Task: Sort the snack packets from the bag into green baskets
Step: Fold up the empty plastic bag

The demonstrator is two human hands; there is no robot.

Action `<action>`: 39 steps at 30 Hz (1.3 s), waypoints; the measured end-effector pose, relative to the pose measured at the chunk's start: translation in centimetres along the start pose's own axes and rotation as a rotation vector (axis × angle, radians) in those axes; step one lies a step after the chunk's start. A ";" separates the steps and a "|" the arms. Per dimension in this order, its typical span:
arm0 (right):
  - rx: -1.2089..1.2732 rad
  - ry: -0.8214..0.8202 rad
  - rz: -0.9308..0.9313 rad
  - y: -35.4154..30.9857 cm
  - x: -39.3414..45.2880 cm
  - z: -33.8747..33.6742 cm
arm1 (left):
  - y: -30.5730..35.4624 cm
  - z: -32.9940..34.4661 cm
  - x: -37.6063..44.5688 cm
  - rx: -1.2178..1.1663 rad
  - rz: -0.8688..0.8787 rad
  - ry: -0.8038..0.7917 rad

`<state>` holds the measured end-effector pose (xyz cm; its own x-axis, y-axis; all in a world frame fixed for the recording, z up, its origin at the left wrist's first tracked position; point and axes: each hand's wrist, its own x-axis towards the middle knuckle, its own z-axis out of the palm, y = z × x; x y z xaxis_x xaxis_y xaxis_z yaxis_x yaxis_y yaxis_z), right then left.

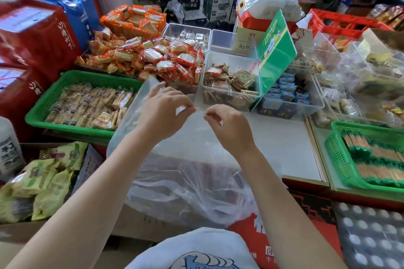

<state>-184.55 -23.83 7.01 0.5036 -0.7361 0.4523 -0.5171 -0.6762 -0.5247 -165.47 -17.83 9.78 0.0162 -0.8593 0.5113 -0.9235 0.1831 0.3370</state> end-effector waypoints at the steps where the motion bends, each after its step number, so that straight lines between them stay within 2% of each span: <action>1: 0.002 -0.029 0.026 0.6 -0.1 -0.1 | -0.5 -0.2 -0.1 -0.004 -0.016 0.037; 4: -0.003 -0.119 0.116 2.5 -0.8 -0.6 | -2.0 -0.3 -0.4 0.003 -0.104 0.081; 8: 0.011 -0.100 0.192 3.4 -1.4 -1.6 | -2.9 -0.6 -1.1 0.068 -0.156 0.080; 12: 0.053 -0.172 0.101 1.1 -0.4 -2.0 | -0.5 0.1 0.2 -0.088 0.015 -0.166; 14: 0.075 -0.184 0.075 0.0 -0.1 -2.2 | 1.1 0.6 0.8 -0.169 0.070 -0.233; 17: 0.030 -0.164 0.106 -0.2 -0.4 -3.3 | 1.1 1.2 1.0 -0.158 -0.002 -0.177; 23: -0.069 -0.280 0.354 4.4 -3.1 -4.8 | -1.1 2.0 -0.8 -0.051 -0.150 -0.078; 27: -0.046 -0.233 0.429 5.3 -4.5 -5.1 | -1.7 2.6 -1.6 0.003 -0.263 -0.029; 30: 0.065 -0.154 0.403 4.6 -4.8 -4.5 | -1.4 2.6 -1.9 -0.037 -0.265 -0.023; 33: 0.000 -0.137 0.364 3.4 -5.1 -3.0 | 0.0 2.6 -1.9 -0.067 -0.231 -0.012; 36: -0.092 -0.049 0.316 2.3 -5.6 -1.8 | 0.9 2.6 -1.9 -0.064 -0.259 0.014; 39: -0.083 -0.002 0.249 1.9 -6.0 -1.5 | 1.0 2.4 -1.9 -0.093 -0.269 0.019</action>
<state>-189.57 -20.75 4.38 0.3548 -0.8803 0.3150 -0.6802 -0.4742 -0.5590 -167.38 -17.20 7.23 0.2636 -0.8739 0.4084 -0.8463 -0.0063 0.5327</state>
